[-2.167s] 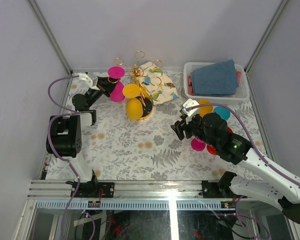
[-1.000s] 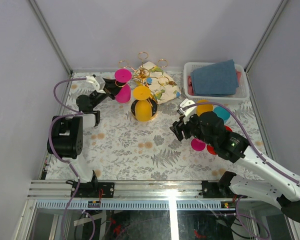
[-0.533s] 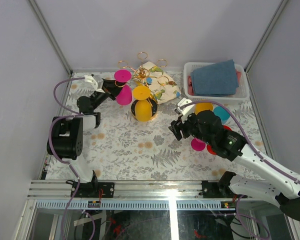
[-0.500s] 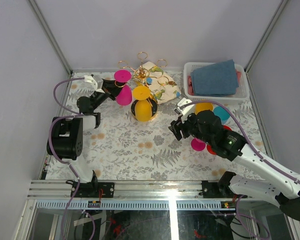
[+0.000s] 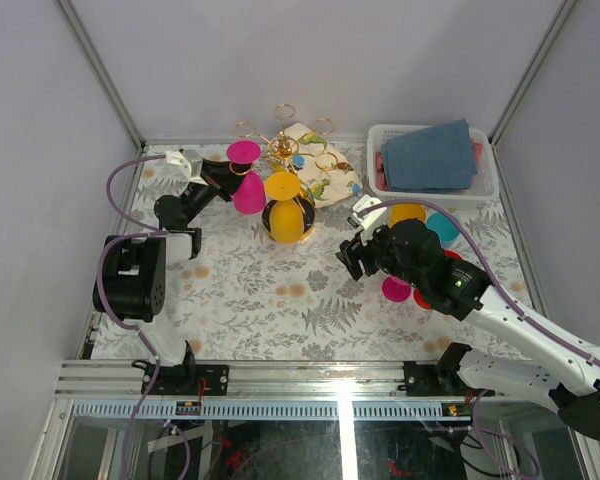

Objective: Place the wine glass upside down on the wine glass rack
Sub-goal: Turn the wine glass upside down at the wine rack.

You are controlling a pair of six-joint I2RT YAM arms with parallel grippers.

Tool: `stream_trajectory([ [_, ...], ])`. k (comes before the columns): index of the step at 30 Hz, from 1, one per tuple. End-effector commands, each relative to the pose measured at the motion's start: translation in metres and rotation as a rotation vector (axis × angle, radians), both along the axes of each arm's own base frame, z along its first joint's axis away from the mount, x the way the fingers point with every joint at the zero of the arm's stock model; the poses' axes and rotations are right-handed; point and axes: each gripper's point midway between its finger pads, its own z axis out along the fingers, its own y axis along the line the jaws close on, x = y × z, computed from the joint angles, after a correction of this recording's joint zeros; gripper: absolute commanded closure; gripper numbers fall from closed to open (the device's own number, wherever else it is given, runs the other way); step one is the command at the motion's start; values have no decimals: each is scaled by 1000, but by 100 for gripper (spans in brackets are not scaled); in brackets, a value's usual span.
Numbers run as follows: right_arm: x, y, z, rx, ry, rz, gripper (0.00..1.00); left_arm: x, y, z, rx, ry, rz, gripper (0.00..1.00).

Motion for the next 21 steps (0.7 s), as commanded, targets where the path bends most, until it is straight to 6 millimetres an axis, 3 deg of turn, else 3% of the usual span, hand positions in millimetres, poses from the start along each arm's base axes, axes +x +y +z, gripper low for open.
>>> stream_trajectory([
  [1,1,4,25,47,-36,14,33,-11,2,20,-29,-66,20,100],
  [7,1,4,23,45,-32,14,33,-19,7,18,-6,-90,62,100],
  [21,1,8,21,45,-21,27,33,-36,-2,21,66,-145,10,100],
])
